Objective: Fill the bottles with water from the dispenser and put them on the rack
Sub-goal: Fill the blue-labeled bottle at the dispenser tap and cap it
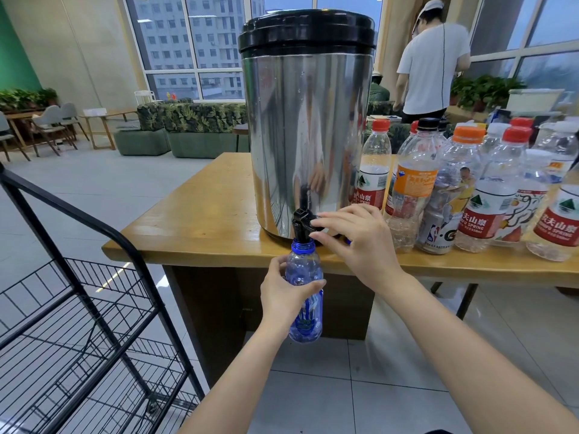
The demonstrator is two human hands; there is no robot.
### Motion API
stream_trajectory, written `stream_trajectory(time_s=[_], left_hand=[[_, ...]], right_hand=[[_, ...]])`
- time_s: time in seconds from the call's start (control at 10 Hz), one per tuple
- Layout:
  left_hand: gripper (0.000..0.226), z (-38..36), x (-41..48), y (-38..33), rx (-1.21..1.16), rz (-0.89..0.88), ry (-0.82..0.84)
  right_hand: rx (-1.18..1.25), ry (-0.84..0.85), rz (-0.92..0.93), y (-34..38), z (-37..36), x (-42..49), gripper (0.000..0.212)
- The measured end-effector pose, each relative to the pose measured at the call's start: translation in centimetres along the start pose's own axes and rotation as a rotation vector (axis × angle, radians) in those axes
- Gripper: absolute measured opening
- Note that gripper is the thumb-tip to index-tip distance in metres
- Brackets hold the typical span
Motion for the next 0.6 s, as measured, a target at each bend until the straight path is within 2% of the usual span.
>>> stream_trajectory(time_s=[0.6], left_hand=[[0.081,0.08,0.12,0.19,-0.013,0.018,-0.008]], right_hand=[[0.008,-0.005,-0.003,-0.10,-0.09,-0.07,0.034]])
Point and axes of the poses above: each hand's wrist, its own x-axis towards the middle knuckle, its own z-axis out of the back of the hand, y = z × x, the point moved 6 cm from there along x, towards the middle knuckle, and after that the axes turned 2 degrees about -x, right-handed, at the moved point
